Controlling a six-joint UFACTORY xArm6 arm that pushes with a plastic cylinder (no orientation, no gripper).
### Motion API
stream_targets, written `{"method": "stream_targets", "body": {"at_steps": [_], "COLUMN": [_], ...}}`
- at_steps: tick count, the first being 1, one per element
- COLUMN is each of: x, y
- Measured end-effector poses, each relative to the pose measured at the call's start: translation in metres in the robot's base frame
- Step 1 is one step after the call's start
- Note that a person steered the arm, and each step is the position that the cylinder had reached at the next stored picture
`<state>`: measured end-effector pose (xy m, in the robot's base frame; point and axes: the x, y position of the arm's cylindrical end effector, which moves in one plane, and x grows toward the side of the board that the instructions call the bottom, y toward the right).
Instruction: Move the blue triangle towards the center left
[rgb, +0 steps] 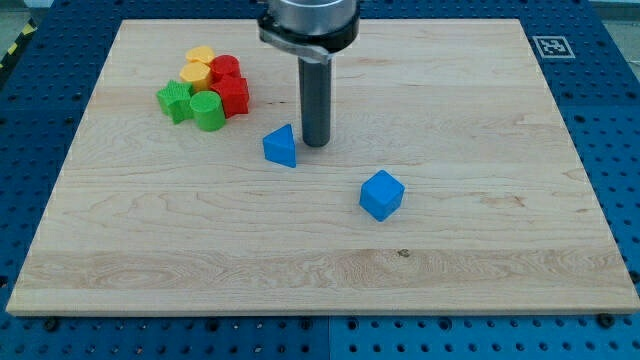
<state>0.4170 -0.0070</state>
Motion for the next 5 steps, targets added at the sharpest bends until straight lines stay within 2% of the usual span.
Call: {"method": "stream_targets", "body": {"at_steps": [2, 4, 5], "x": [0.002, 0.047, 0.066], "y": [-0.052, -0.031, -0.066]}}
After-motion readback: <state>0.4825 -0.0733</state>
